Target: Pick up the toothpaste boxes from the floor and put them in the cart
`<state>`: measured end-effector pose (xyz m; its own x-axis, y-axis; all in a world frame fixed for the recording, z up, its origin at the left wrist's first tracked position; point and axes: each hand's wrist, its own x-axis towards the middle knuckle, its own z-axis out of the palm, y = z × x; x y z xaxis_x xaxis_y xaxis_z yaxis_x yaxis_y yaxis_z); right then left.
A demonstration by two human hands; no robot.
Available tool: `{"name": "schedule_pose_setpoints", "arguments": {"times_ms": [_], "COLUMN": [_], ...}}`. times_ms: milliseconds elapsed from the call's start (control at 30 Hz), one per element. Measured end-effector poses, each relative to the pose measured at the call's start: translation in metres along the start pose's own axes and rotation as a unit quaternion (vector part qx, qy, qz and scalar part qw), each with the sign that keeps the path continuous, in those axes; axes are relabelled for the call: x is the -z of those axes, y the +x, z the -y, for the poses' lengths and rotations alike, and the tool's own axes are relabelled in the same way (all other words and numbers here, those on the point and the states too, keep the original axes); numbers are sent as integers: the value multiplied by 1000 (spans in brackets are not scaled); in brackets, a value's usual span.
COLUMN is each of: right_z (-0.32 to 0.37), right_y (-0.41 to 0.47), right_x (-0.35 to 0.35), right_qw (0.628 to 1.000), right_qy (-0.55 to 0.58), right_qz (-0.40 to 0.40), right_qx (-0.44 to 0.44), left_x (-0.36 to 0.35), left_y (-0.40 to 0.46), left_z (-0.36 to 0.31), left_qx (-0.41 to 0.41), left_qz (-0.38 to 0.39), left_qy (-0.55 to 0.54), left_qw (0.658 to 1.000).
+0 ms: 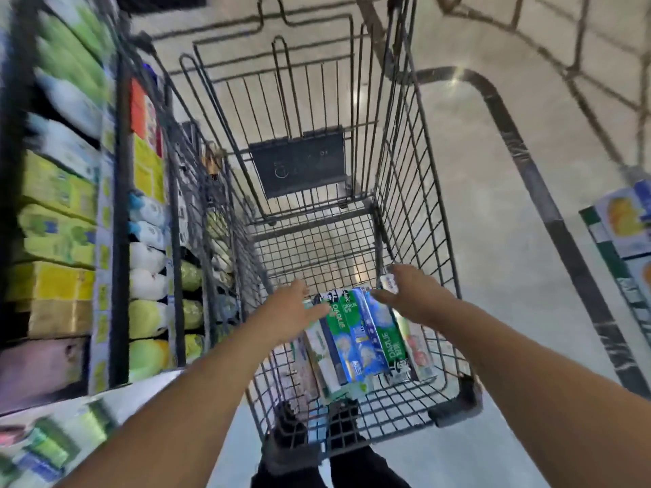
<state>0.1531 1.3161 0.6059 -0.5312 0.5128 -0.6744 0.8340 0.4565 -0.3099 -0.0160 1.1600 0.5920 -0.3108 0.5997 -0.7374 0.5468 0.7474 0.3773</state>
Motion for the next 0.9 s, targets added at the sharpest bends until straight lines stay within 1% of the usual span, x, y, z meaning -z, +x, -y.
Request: {"name": "schedule_pose_setpoints", "arguments": {"times_ms": [67, 167, 267, 333, 467, 533, 633, 767, 900], "right_z": [28, 70, 103, 121, 155, 168, 193, 247, 322], "right_y": [-27, -66, -102, -123, -166, -186, -218, -265, -319], "right_x": [33, 81, 116, 130, 144, 139, 119, 73, 6], "right_qw": [999, 992, 984, 979, 965, 960, 954, 932, 893], "right_qy": [-2, -37, -54, -48, -80, -90, -137, -205, -270], "right_qz": [-23, -64, -83, -90, -125, -132, -123, -120, -101], "right_qx": [41, 102, 149, 179, 218, 228, 237, 273, 345], "left_x": [40, 98, 143, 164, 182, 177, 156, 123, 93], "left_y": [-33, -90, -144, -178, -230, -253, -293, -359, -446], "left_z": [-9, -20, -25, -22, -2, 12, 40, 102, 188], "left_qx": [-11, -28, -42, -37, -23, -19, -25, -11, 41], "left_qz": [-23, -83, -130, -141, -141, -141, -145, -159, -227], "left_qy": [5, 24, 53, 79, 87, 95, 108, 116, 79], "left_qw": [1000, 996, 989, 986, 986, 985, 983, 980, 970]}}
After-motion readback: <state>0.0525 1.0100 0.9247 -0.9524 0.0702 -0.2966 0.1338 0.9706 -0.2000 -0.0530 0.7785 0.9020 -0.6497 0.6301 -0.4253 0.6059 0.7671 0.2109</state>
